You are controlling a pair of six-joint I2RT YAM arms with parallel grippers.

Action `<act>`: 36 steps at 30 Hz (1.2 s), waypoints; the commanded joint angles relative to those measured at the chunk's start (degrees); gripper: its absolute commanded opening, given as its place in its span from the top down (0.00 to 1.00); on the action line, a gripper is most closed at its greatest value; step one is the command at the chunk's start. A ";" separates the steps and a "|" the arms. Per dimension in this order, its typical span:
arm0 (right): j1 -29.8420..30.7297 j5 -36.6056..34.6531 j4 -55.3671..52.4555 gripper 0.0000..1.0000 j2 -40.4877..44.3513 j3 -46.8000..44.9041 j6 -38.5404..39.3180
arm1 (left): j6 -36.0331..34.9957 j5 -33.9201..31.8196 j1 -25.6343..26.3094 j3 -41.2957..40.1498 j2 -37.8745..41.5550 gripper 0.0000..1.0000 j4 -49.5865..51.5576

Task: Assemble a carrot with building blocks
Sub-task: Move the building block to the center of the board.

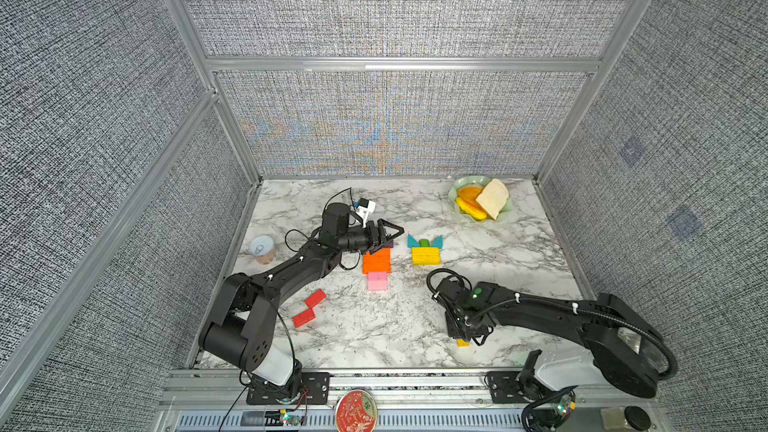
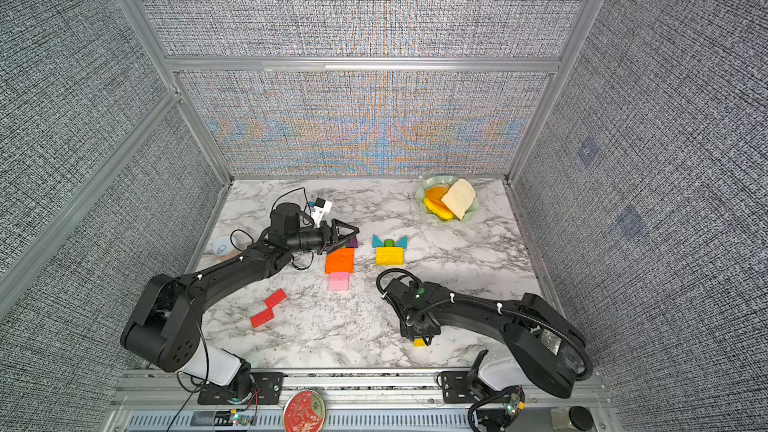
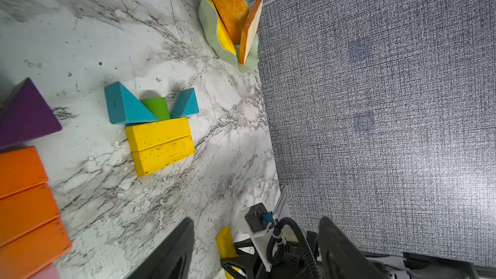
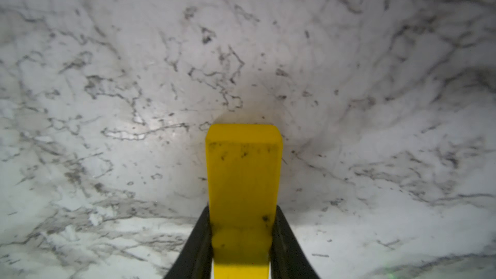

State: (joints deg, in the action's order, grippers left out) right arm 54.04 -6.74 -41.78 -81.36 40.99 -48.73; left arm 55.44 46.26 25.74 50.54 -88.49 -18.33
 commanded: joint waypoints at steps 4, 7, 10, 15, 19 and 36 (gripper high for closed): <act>0.88 -4.51 -0.61 0.77 -4.93 5.37 4.38 | -0.59 0.76 -0.09 0.44 0.78 0.26 -0.92; 0.80 -4.94 -0.30 0.78 -6.28 8.37 7.04 | -0.10 1.50 -0.16 0.58 0.61 0.26 -1.13; 0.80 -5.17 -0.12 0.78 -7.15 11.20 10.57 | -0.49 1.50 -0.25 0.75 1.22 0.26 -1.07; -2.18 -3.50 2.39 0.78 -10.03 15.35 18.72 | -2.20 0.88 -1.45 1.54 1.96 0.26 0.84; -4.68 -0.96 4.98 0.78 -11.72 16.77 25.05 | -4.18 -0.35 -3.50 2.43 2.01 0.26 3.36; -7.12 -1.28 5.25 0.61 -23.36 26.49 40.05 | -4.55 -1.41 -8.70 2.20 1.55 0.26 3.88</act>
State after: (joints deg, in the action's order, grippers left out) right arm 46.92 -4.69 -35.40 -103.53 65.78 -11.49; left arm 51.86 44.99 17.10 52.77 -87.26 -13.61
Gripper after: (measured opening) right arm 0.319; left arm 0.745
